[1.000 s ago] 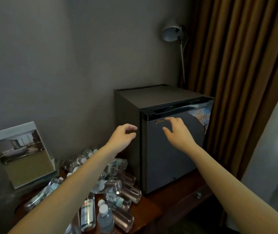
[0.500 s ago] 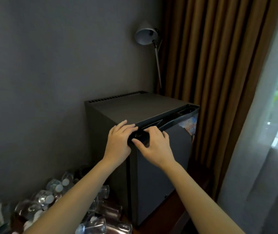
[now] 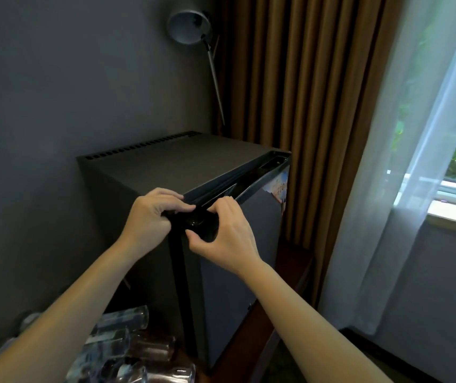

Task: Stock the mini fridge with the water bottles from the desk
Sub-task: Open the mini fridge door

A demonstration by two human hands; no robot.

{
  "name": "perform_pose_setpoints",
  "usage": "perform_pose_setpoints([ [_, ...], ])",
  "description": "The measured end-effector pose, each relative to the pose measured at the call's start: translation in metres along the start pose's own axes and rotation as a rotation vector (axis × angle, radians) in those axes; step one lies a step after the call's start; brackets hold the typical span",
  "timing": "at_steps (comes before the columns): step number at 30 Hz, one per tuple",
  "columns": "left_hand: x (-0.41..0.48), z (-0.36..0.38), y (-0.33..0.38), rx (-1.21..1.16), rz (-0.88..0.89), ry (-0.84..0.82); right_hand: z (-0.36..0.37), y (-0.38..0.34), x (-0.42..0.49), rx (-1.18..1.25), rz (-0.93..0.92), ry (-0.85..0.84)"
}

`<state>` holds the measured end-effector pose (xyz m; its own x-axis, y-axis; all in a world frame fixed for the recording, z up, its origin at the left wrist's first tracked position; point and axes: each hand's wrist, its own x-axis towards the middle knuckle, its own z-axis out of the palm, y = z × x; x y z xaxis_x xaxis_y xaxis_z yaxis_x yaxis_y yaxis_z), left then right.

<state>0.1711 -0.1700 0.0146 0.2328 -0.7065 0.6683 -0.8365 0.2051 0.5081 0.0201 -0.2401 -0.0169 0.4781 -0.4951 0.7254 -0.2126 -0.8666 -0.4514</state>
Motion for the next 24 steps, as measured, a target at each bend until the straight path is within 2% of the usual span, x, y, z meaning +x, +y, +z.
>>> perform_pose_setpoints([
  [3,-0.001,0.014,0.018,-0.101,0.183,-0.101,-0.023,0.015,-0.025,0.134,-0.031,0.080],
  [6,0.005,0.041,0.049,-0.174,0.378,-0.225,-0.060,0.040,-0.050,0.187,-0.024,0.076],
  [9,0.016,0.078,0.081,-0.256,0.474,-0.338,-0.103,0.060,-0.069,0.228,0.012,0.088],
  [12,0.025,0.122,0.114,-0.319,0.575,-0.424,-0.148,0.076,-0.086,0.257,0.093,0.177],
  [15,0.032,0.171,0.148,-0.342,0.656,-0.443,-0.199,0.101,-0.101,0.337,0.263,0.228],
  [18,0.039,0.211,0.170,-0.274,0.688,-0.468,-0.251,0.131,-0.103,0.361,0.423,0.272],
  [21,0.052,0.245,0.179,-0.036,0.695,-0.461,-0.295,0.161,-0.089,0.325,0.561,0.259],
  [23,0.067,0.259,0.181,0.184,0.609,-0.492,-0.315,0.181,-0.076,0.170,0.649,0.235],
  [24,0.075,0.265,0.180,0.291,0.534,-0.531,-0.321,0.191,-0.069,0.014,0.687,0.219],
])
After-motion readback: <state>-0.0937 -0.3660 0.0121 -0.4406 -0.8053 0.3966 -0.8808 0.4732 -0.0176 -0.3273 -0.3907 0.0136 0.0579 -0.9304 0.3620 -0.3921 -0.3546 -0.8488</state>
